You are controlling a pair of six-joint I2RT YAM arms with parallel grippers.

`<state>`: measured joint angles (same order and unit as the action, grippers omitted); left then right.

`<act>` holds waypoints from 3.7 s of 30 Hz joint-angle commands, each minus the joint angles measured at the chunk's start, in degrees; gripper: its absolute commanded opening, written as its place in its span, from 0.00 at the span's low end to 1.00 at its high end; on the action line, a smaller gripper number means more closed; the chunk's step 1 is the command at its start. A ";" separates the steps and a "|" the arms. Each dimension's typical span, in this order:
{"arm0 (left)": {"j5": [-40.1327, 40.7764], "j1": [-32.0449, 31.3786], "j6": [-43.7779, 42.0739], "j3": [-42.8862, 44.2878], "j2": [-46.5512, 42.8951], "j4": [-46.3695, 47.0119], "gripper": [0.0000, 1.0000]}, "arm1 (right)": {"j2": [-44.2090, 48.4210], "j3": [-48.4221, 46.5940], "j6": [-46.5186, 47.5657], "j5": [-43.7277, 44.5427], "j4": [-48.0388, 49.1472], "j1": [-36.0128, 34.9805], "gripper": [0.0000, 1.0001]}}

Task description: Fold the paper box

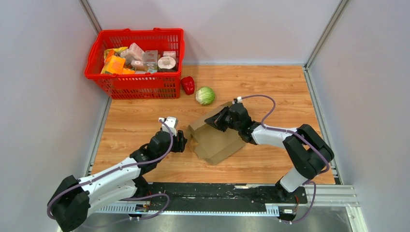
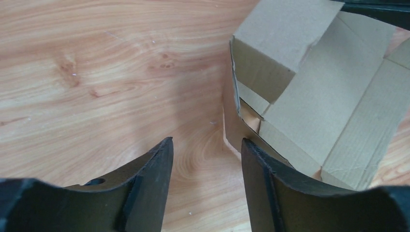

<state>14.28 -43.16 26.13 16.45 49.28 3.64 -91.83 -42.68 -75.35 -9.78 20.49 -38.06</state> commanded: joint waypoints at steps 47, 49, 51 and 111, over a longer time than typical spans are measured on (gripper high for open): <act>38.18 -15.29 5.33 21.16 32.37 3.31 0.41 | 2.54 1.10 -12.36 1.35 -4.41 -1.05 0.00; 41.42 -16.52 6.21 23.18 34.91 0.69 0.35 | 2.71 1.10 -12.97 1.26 -4.49 -1.14 0.00; 44.06 -17.13 8.58 25.98 37.80 -4.66 0.29 | 2.71 1.28 -13.77 1.08 -4.58 -1.22 0.00; 50.40 -17.93 23.70 22.58 31.59 -24.38 0.00 | 23.43 -3.46 33.75 7.67 -36.62 -3.60 0.91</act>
<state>60.36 -61.36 49.23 41.34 83.70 -15.22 -74.41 -39.92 -65.63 -4.36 -0.75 -41.78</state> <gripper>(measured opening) 0.027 0.885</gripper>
